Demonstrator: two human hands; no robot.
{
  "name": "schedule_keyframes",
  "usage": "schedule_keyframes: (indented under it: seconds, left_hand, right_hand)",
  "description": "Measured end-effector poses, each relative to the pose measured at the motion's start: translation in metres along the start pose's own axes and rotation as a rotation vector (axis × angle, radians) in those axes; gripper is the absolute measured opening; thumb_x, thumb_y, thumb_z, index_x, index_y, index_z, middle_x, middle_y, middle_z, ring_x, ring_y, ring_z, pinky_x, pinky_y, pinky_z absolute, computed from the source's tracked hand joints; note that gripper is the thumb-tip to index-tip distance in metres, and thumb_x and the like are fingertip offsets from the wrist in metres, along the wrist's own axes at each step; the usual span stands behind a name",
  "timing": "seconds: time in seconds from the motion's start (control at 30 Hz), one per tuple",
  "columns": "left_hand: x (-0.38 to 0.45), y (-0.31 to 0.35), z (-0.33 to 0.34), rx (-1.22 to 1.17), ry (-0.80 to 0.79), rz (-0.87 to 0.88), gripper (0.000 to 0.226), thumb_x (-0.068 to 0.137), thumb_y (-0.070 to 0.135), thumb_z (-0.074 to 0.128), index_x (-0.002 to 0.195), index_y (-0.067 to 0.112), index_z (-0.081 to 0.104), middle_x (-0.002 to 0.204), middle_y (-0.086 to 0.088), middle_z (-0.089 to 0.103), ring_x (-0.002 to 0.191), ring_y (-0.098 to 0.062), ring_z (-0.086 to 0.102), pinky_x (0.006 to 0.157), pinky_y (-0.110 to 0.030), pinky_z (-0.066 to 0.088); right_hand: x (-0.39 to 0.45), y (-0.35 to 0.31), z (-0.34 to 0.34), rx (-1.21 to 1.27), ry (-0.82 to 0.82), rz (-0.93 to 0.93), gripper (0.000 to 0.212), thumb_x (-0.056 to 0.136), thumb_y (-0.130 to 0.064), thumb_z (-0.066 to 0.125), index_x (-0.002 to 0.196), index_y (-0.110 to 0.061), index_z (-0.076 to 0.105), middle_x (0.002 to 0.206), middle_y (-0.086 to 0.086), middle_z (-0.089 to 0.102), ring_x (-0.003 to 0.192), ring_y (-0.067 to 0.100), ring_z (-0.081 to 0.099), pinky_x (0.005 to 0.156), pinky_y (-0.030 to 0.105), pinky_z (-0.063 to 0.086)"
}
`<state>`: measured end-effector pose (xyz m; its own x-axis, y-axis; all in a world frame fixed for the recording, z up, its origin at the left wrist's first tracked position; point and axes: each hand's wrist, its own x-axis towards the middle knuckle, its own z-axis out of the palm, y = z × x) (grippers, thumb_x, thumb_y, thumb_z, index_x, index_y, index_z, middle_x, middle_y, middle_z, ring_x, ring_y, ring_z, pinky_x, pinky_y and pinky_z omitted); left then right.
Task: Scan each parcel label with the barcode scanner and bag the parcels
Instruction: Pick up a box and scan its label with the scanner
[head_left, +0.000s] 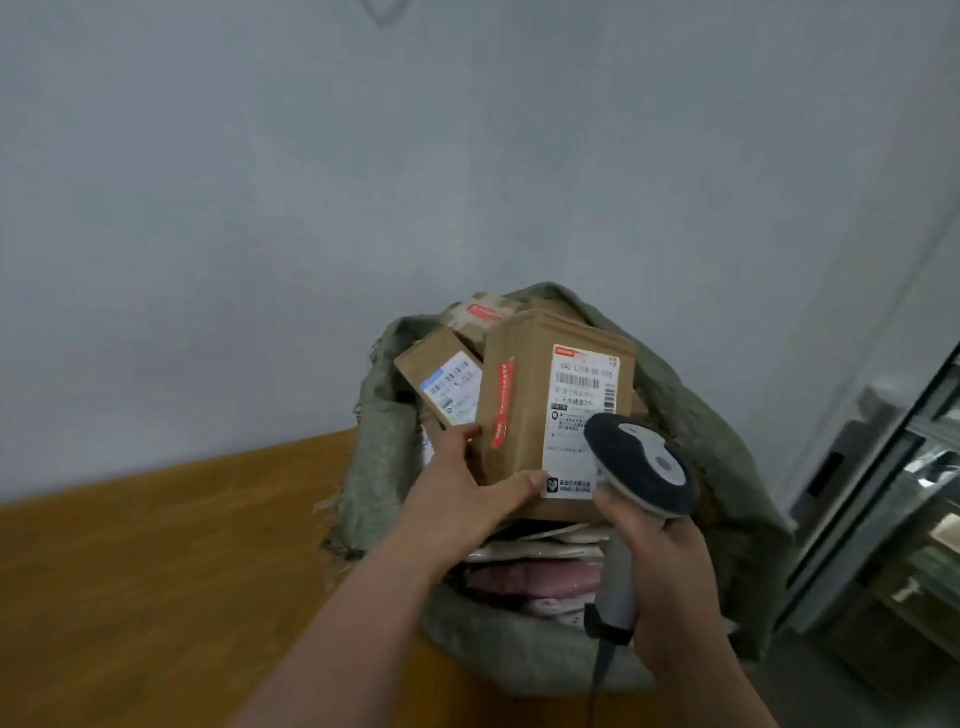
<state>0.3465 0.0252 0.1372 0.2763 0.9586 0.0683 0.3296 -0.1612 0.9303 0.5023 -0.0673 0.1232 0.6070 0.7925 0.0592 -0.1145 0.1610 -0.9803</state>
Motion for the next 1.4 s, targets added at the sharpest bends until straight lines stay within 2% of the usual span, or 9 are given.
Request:
schedule_keyframes:
  seconds: [0.13,0.3,0.43,0.53,0.63,0.9,1.07,1.23,1.4]
  left_hand:
    - [0.014,0.003,0.025,0.154,-0.044,0.03,0.076,0.06,0.056,0.083,0.124,0.032,0.051,0.11,0.018,0.058,0.095,0.001,0.058,0.072,-0.016,0.046]
    - [0.019,-0.01,0.054,0.425,-0.057,0.096,0.05,0.084,0.034,0.075,0.13,0.033,0.059,0.154,0.004,0.031,0.143,-0.021,0.031,0.115,-0.032,0.028]
    - [0.022,-0.021,0.067,0.49,0.078,0.136,0.036,0.09,0.03,0.069,0.126,0.031,0.065,0.134,0.002,0.041,0.129,-0.021,0.038,0.104,-0.03,0.038]
    - [0.027,-0.02,0.067,0.583,0.138,0.146,0.033,0.093,0.032,0.064,0.126,0.031,0.066,0.114,0.004,0.042,0.109,-0.017,0.041,0.09,-0.027,0.041]
    - [0.028,-0.02,0.063,0.672,-0.054,0.099,0.037,0.095,0.026,0.056,0.131,0.03,0.062,0.118,-0.003,0.053,0.109,-0.022,0.054,0.088,-0.034,0.05]
    - [0.0,-0.038,0.036,0.685,0.115,0.132,0.034,0.093,0.037,0.058,0.125,0.027,0.063,0.126,0.003,0.057,0.116,-0.02,0.051,0.096,-0.041,0.048]
    - [-0.015,-0.039,0.01,0.535,0.22,0.115,0.036,0.094,0.032,0.062,0.13,0.029,0.062,0.131,0.001,0.057,0.119,-0.02,0.052,0.098,-0.039,0.048]
    - [-0.034,-0.05,-0.018,0.491,0.236,0.076,0.039,0.094,0.034,0.063,0.133,0.029,0.06,0.133,0.005,0.057,0.119,-0.017,0.054,0.097,-0.034,0.047]
    - [-0.056,-0.065,-0.042,0.451,0.201,-0.016,0.036,0.094,0.035,0.063,0.13,0.031,0.061,0.127,0.005,0.058,0.113,-0.017,0.057,0.095,-0.043,0.053]
  right_hand:
    - [0.023,0.008,-0.037,-0.007,0.041,0.065,0.026,0.081,-0.017,0.079,0.097,-0.033,0.067,0.085,-0.012,0.076,0.086,0.019,0.071,0.067,0.034,0.053]
    - [0.038,0.024,-0.061,-0.05,0.03,0.175,0.02,0.081,-0.02,0.081,0.095,-0.028,0.069,0.079,-0.007,0.077,0.079,0.024,0.073,0.073,0.042,0.057]
    - [0.036,0.036,-0.058,-0.087,-0.022,0.218,0.024,0.08,-0.022,0.082,0.101,-0.026,0.071,0.089,-0.002,0.078,0.091,0.027,0.073,0.087,0.05,0.059]
    - [0.03,0.04,-0.051,-0.085,-0.033,0.206,0.026,0.081,-0.019,0.081,0.105,-0.021,0.071,0.087,0.001,0.078,0.086,0.026,0.074,0.072,0.039,0.061]
    - [0.023,0.04,-0.044,-0.082,-0.038,0.221,0.028,0.082,-0.016,0.08,0.107,-0.017,0.067,0.085,0.005,0.077,0.075,0.021,0.075,0.056,0.026,0.056]
    - [0.0,0.04,-0.03,-0.163,-0.089,0.199,0.016,0.086,-0.021,0.076,0.096,-0.022,0.064,0.07,-0.007,0.074,0.067,0.013,0.071,0.058,0.028,0.054]
    - [-0.017,0.03,-0.011,-0.134,-0.132,0.148,0.021,0.084,-0.026,0.079,0.097,-0.03,0.063,0.086,-0.001,0.072,0.081,0.018,0.071,0.062,0.032,0.056]
    - [-0.038,0.03,0.011,-0.176,-0.182,0.162,0.013,0.084,-0.029,0.079,0.086,-0.023,0.067,0.066,-0.006,0.072,0.065,0.012,0.069,0.058,0.028,0.056]
    - [-0.053,0.033,0.022,-0.176,-0.181,0.237,0.02,0.083,-0.03,0.079,0.097,-0.019,0.069,0.068,-0.007,0.073,0.079,0.019,0.069,0.063,0.033,0.051]
